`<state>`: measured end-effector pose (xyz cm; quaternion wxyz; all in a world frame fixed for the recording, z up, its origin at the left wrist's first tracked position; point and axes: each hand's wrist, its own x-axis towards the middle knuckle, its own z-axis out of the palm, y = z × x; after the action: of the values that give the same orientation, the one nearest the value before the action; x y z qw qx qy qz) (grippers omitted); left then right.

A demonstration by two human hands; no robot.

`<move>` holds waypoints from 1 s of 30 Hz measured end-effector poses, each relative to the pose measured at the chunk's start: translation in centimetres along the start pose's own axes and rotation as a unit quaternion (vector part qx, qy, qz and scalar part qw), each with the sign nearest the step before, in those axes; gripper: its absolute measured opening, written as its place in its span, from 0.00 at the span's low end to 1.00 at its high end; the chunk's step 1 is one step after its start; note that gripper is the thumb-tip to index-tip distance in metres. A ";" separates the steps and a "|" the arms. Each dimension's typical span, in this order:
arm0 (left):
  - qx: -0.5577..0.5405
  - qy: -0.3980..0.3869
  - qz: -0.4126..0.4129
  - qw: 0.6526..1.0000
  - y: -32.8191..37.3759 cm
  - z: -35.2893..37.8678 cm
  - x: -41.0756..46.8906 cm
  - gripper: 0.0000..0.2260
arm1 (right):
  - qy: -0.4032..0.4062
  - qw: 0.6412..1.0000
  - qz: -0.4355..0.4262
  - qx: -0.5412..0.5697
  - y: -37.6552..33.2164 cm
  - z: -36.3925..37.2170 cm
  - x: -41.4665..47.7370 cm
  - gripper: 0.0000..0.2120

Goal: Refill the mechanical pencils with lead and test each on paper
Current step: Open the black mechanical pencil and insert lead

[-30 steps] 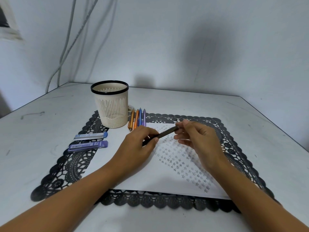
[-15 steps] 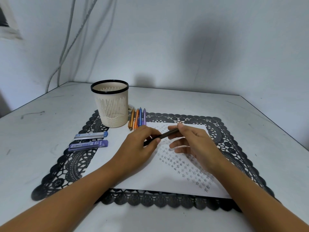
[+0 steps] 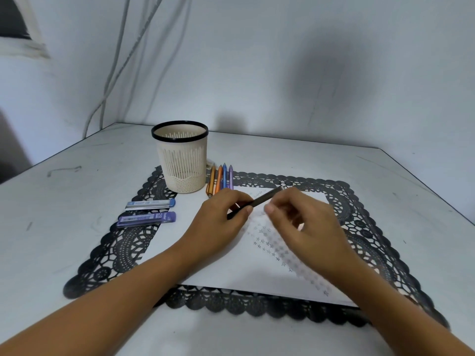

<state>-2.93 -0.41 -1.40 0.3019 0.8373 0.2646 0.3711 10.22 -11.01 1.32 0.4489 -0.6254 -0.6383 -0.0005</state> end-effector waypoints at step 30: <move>-0.078 0.067 -0.104 0.989 -1.5 -1.0 1.7 0.07 | -0.150 0.986 -0.014 -0.073 -4.6 8.0 -2.6 0.14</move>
<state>-3.10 2.08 -1.15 0.3852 0.7519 0.3406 0.4127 1.47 -9.60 -2.29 0.3013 -0.6400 -0.7057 0.0406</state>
